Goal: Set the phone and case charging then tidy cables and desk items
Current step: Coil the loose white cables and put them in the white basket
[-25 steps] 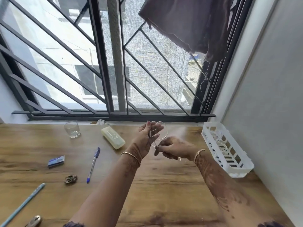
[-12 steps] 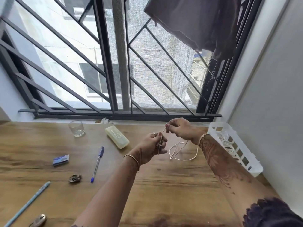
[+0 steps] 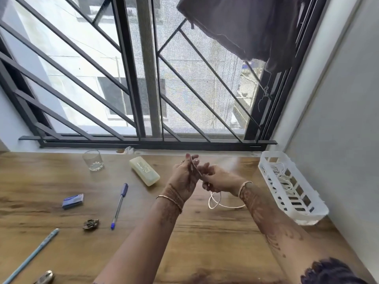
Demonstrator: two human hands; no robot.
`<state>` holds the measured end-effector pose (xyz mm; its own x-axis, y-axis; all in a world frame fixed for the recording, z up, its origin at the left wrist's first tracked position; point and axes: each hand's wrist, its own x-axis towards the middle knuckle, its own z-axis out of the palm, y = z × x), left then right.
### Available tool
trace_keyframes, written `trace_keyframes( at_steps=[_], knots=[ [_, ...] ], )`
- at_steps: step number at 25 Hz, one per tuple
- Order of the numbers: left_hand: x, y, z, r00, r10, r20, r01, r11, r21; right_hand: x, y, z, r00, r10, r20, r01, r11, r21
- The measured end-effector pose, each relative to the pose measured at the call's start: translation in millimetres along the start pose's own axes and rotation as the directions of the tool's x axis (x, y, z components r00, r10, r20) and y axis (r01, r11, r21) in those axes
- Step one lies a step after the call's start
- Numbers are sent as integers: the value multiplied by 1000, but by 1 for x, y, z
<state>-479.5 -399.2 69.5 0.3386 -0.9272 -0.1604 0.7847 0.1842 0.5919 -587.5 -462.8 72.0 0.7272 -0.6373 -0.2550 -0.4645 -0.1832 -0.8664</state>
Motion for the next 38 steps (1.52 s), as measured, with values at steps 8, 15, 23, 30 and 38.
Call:
trace_keyframes(
  at_steps=[8, 15, 23, 30, 38],
  knots=[
    [20, 1, -13, 986, 167, -14, -136, 844, 520, -11, -15, -18, 962, 69, 265, -26, 987, -161],
    [9, -9, -32, 999, -21, 29, -7, 693, 721, 2, -21, -27, 978, -110, -177, 103, 994, -46],
    [4, 4, -11, 981, -191, 38, 171, 938, 300, 12, 9, -9, 931, -57, -360, 62, 998, 2],
    [21, 5, 4, 998, 49, -46, -45, 995, 86, -6, 2, 13, 996, 65, 66, -75, 984, 159],
    [24, 0, -31, 981, 178, 75, -166, 571, 804, -13, -16, -9, 998, -36, -55, 23, 975, -223]
  ],
)
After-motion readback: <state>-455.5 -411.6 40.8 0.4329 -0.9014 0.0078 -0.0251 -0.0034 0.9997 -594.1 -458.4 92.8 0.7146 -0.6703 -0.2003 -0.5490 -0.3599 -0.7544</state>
